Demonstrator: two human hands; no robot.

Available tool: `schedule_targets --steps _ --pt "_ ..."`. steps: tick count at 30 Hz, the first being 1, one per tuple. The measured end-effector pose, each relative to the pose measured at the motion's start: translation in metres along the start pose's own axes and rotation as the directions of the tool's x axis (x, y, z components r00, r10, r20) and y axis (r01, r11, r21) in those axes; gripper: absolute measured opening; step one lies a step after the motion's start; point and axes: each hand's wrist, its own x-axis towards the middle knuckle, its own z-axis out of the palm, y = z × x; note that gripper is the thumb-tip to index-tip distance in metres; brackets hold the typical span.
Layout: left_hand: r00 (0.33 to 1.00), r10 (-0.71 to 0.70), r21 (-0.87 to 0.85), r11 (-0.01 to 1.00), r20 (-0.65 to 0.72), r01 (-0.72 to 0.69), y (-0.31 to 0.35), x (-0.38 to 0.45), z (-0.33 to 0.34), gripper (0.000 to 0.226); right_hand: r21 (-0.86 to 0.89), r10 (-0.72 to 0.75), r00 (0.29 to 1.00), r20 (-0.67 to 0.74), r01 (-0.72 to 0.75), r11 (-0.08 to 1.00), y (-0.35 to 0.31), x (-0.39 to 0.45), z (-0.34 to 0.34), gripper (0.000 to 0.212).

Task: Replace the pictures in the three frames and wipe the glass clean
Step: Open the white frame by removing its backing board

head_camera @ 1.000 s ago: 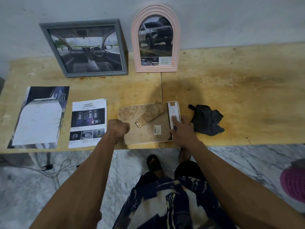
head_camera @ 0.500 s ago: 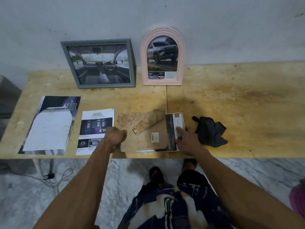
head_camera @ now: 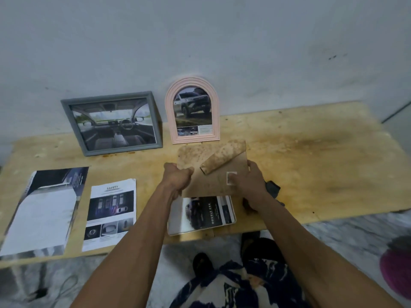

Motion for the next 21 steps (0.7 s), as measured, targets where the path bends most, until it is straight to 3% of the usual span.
schedule_targets --steps 2,5,10,14,18,21 --pt "0.999 0.025 0.013 1.000 0.045 -0.026 0.014 -0.002 0.022 0.060 -0.024 0.007 0.998 -0.069 -0.008 1.000 -0.001 0.013 -0.020 0.068" --pt "0.994 0.040 0.180 0.982 0.100 -0.057 0.034 -0.002 0.056 0.070 -0.081 0.014 0.991 -0.130 -0.025 0.996 -0.002 0.039 -0.052 0.071" --pt "0.991 0.095 0.321 0.940 0.089 -0.119 0.055 0.007 0.115 0.074 -0.150 0.036 0.987 -0.154 -0.059 0.987 -0.001 0.087 -0.103 0.072" --pt "0.998 0.064 0.337 0.939 0.025 -0.068 0.069 0.020 0.157 0.081 -0.222 0.079 0.988 -0.136 -0.108 0.969 0.006 0.128 -0.124 0.075" --pt "1.000 -0.011 0.255 0.967 -0.009 0.013 0.069 0.041 0.187 0.114 -0.383 0.051 0.996 -0.075 -0.076 0.921 0.013 0.166 -0.133 0.076" --pt "0.996 -0.078 0.248 0.965 -0.036 0.084 0.067 0.059 0.201 0.104 -0.491 0.013 1.000 -0.006 -0.014 0.871 0.019 0.190 -0.134 0.069"
